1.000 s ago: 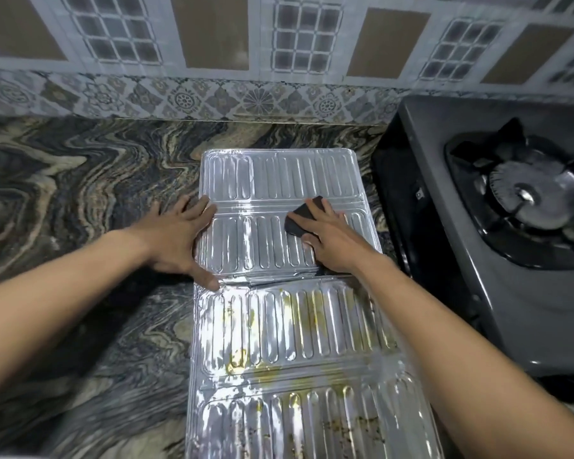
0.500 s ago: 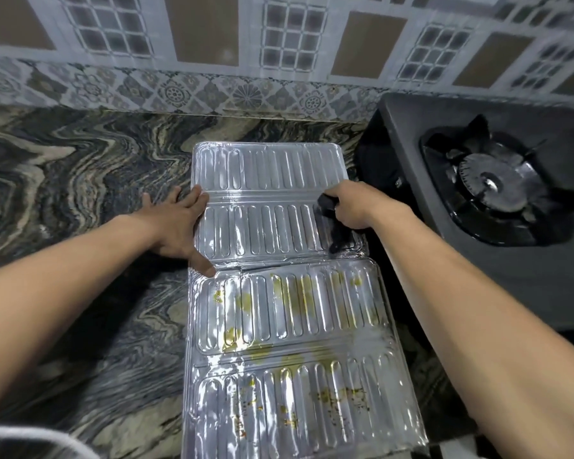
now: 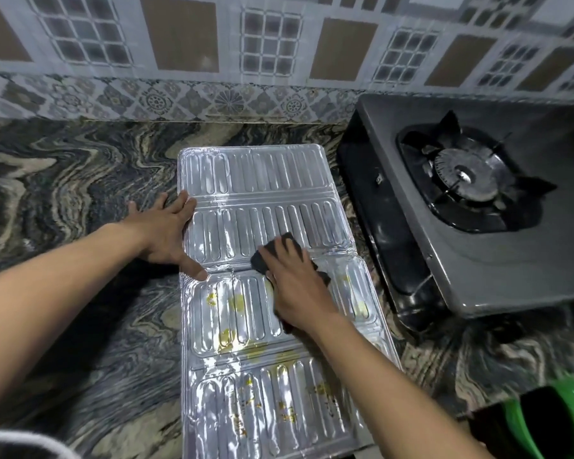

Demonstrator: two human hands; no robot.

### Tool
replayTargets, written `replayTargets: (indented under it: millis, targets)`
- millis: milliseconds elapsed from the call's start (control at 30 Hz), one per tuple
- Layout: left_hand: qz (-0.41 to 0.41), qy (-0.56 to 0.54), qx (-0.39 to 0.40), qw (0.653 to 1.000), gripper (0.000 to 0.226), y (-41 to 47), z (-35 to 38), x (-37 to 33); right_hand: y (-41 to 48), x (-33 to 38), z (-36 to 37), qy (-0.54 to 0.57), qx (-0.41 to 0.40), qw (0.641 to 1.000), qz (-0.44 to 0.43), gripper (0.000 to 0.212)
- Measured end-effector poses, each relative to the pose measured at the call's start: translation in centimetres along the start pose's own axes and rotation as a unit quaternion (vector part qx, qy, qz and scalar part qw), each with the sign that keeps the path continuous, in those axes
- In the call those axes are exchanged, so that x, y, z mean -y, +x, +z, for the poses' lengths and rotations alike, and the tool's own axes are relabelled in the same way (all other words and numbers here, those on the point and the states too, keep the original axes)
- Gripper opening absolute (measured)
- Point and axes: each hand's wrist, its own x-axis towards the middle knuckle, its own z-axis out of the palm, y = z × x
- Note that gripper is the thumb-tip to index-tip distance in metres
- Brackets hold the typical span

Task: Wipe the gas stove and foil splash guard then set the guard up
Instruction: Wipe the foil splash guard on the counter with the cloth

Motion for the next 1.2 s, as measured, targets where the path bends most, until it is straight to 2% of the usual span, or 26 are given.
replayTargets:
  millis: [100,233,400,467,567,700,767,1000,1100,1200]
  targets:
    - [0.003,-0.003,0.001,1.000,0.167,-0.1,0.0,0.1,-2.0,1.5,0.4,0.003,0.028,0.998,-0.063,0.082]
    - [0.015,-0.014,-0.001,1.000,0.162,-0.1,0.1,0.4,-1.9,2.7,1.3,0.068,-0.003,0.998,0.016,0.061]
    - [0.026,-0.014,0.017,0.999,0.155,0.2,-0.3,1.0,-1.0,6.4,3.7,0.038,0.000,0.999,0.003,0.060]
    - [0.023,-0.004,0.017,1.000,0.154,0.2,-0.5,1.1,-1.1,7.9,4.2,0.022,-0.002,0.999,-0.030,0.061]
    - [0.019,0.002,0.016,1.000,0.155,0.3,-0.4,1.2,-2.5,10.4,5.1,0.011,0.017,0.992,-0.125,0.067]
    - [0.016,0.002,0.013,1.000,0.155,0.4,-0.2,1.3,-4.8,10.2,4.9,0.026,0.057,0.982,-0.178,0.055]
    - [0.015,0.003,0.008,1.000,0.154,0.4,-0.2,1.3,-4.9,8.1,4.1,0.032,0.062,0.985,-0.156,0.055]
    - [0.005,0.009,-0.005,1.000,0.153,-0.3,-0.2,0.9,-4.6,-1.6,0.7,0.017,0.008,0.999,0.044,0.058]
    - [0.005,0.015,-0.042,0.999,0.147,-1.4,0.0,0.1,-4.5,-3.1,0.2,0.021,0.002,0.998,0.062,0.059]
    - [0.066,0.029,-0.096,0.993,0.127,-3.8,1.7,-0.9,-4.3,-3.2,0.4,0.029,0.003,0.997,0.065,0.057]
